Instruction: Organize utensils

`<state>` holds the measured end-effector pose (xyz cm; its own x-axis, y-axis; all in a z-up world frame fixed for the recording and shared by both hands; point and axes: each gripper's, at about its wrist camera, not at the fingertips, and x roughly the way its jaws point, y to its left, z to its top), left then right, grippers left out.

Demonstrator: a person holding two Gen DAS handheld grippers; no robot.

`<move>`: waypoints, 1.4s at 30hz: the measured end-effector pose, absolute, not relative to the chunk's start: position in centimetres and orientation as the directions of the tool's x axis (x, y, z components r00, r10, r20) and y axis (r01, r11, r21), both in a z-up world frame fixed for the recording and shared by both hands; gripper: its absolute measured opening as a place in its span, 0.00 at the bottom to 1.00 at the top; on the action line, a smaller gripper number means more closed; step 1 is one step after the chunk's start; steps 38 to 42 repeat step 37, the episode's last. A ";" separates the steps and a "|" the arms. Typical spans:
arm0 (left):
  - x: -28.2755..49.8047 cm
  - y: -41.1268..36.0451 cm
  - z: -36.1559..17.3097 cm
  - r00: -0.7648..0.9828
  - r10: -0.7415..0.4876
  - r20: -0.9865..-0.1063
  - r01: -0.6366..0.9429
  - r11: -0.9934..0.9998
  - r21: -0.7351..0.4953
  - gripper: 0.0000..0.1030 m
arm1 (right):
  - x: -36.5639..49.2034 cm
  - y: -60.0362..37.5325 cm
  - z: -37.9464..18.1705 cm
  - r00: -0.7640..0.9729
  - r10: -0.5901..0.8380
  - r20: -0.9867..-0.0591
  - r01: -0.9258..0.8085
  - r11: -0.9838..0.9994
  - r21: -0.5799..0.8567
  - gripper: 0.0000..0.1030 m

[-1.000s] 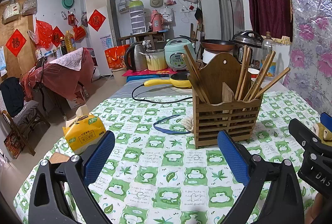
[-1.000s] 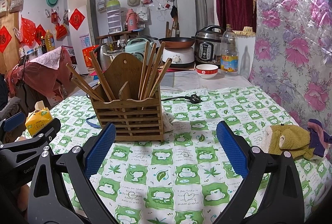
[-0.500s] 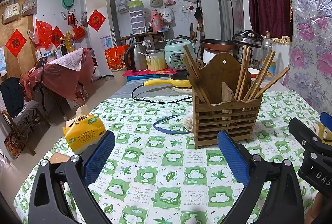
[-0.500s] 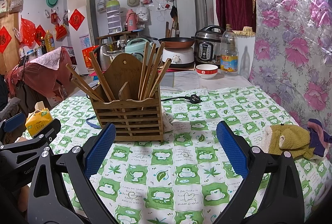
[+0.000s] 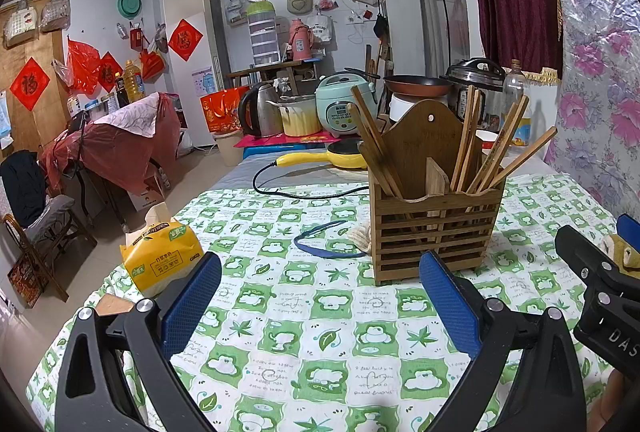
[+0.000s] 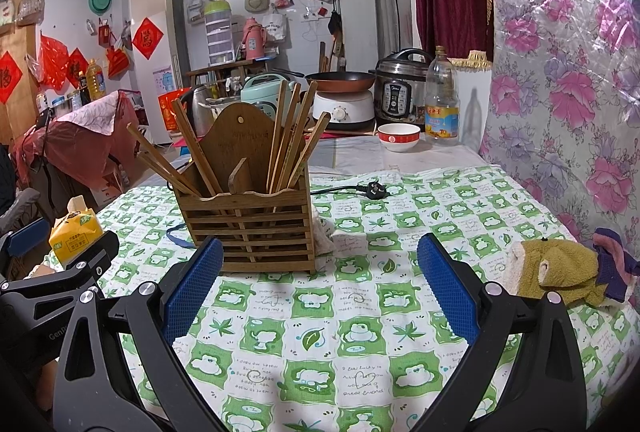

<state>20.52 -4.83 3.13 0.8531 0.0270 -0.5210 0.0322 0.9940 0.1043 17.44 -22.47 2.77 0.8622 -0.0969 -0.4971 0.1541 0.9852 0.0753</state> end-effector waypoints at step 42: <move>19.8 -4.8 3.6 0.869 0.000 -0.495 0.056 0.994 0.097 0.95 | 17.4 -22.7 3.2 0.865 -0.102 -0.491 0.162 0.984 0.079 0.93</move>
